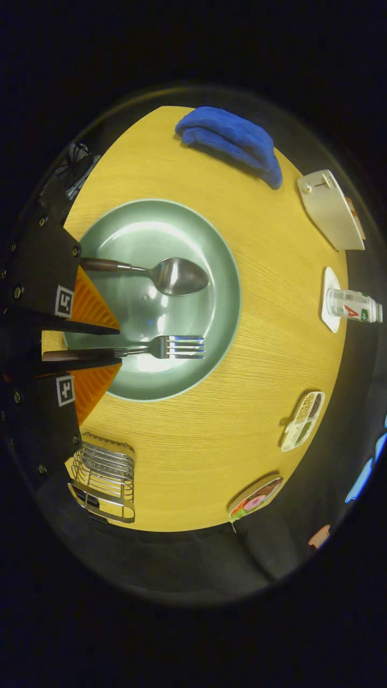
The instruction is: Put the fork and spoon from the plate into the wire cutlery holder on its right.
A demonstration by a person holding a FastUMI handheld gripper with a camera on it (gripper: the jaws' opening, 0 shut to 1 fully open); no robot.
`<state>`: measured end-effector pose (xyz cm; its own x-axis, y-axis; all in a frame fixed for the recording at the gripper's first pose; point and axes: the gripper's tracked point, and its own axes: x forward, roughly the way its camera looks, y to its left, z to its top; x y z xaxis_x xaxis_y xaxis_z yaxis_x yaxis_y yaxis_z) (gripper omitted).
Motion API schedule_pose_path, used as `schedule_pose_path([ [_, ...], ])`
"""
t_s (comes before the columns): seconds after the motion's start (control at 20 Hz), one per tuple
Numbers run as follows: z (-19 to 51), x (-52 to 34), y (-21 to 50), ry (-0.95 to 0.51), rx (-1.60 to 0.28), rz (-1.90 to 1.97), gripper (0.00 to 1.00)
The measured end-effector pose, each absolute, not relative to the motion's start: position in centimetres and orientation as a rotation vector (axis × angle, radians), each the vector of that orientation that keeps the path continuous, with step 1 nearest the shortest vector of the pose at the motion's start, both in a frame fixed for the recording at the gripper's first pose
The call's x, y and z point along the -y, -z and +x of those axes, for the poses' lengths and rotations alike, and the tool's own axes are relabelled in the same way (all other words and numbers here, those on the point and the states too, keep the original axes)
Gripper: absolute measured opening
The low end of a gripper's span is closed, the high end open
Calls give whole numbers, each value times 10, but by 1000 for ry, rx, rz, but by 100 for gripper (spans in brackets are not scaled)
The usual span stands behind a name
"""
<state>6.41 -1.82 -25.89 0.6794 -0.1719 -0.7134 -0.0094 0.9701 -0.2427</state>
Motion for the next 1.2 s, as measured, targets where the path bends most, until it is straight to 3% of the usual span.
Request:
schedule_pose_path([
  [0.35,66,16,281,83,-888,-233,25],
  [0.5,68,14,281,80,-885,-214,11],
  [0.55,70,12,279,71,-875,-216,11],
  [0.6,70,11,280,70,-872,-218,4],
  [1.2,64,24,210,208,-668,-153,3],
])
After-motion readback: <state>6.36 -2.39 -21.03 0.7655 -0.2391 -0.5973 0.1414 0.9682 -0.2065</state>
